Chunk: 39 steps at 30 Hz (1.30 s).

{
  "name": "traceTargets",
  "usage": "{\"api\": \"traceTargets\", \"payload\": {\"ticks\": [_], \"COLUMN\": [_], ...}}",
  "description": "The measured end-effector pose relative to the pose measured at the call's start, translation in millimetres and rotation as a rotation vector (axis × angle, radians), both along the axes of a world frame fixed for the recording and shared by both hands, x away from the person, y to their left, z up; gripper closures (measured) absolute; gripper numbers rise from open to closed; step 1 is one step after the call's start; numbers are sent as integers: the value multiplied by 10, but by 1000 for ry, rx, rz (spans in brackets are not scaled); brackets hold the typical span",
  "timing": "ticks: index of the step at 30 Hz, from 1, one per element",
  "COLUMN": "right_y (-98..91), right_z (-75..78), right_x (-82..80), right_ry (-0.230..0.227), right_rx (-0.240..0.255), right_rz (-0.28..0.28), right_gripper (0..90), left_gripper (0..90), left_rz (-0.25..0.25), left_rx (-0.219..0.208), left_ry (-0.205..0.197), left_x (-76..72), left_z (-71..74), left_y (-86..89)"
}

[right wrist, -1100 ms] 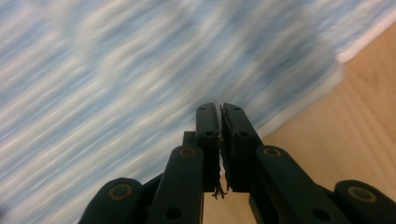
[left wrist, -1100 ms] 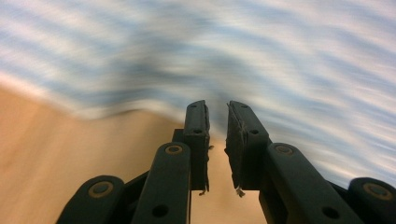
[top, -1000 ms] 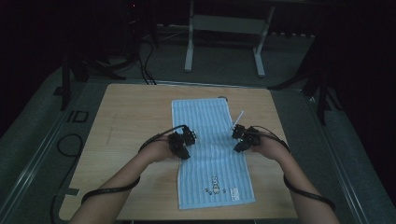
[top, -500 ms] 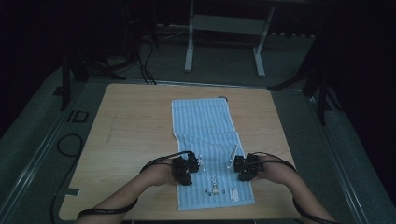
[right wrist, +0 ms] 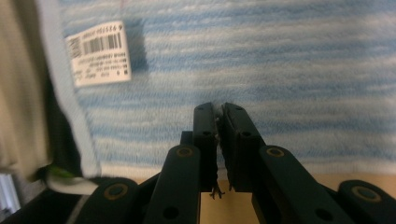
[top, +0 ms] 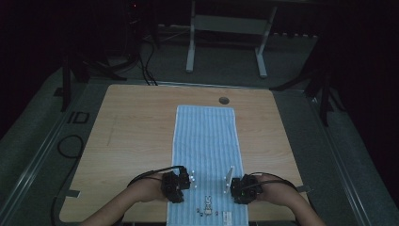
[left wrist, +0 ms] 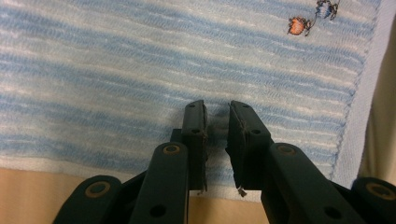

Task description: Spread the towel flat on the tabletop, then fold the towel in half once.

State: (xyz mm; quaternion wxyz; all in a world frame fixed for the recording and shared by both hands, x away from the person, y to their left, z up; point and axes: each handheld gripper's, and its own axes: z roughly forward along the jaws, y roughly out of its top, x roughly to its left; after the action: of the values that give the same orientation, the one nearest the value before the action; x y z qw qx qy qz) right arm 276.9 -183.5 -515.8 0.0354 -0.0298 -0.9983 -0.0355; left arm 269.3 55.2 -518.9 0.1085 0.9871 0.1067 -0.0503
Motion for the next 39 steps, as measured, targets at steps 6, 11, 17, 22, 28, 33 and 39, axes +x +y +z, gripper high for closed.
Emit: {"api": "traceTargets", "payload": {"ticks": [6, 11, 17, 22, 28, 33, 39], "right_y": [40, -84, -163, -164, -144, -99, -44], "right_z": [51, 195, 295, 344, 320, 288, 150], "right_x": [-23, 354, 806, 1087, 1437, 1632, 1898], "right_ry": [33, -6, -51, -78, -108, -133, -156], "right_rx": [13, 30, 64, 70, 53, 71, 43], "right_rz": [43, 2, -24, -36, -58, -71, -80], "right_gripper": [800, 706, 478, 432, 432, 432, 447], "left_gripper": [715, 599, 458, 436, 423, 412, 413], "left_rz": [4, 58, 163, 184, 234, 247, 234], "left_rx": [-5, -25, -22, -22, 8, 1, 3], "left_ry": [15, -25, -75, -111, -123, -139, -166], "left_x": [-4, 183, 649, 942, 1323, 1474, 1705], "left_z": [41, 167, 253, 272, 215, 206, 127], "left_y": [80, 222, 397, 421, 376, 334, 204]}}
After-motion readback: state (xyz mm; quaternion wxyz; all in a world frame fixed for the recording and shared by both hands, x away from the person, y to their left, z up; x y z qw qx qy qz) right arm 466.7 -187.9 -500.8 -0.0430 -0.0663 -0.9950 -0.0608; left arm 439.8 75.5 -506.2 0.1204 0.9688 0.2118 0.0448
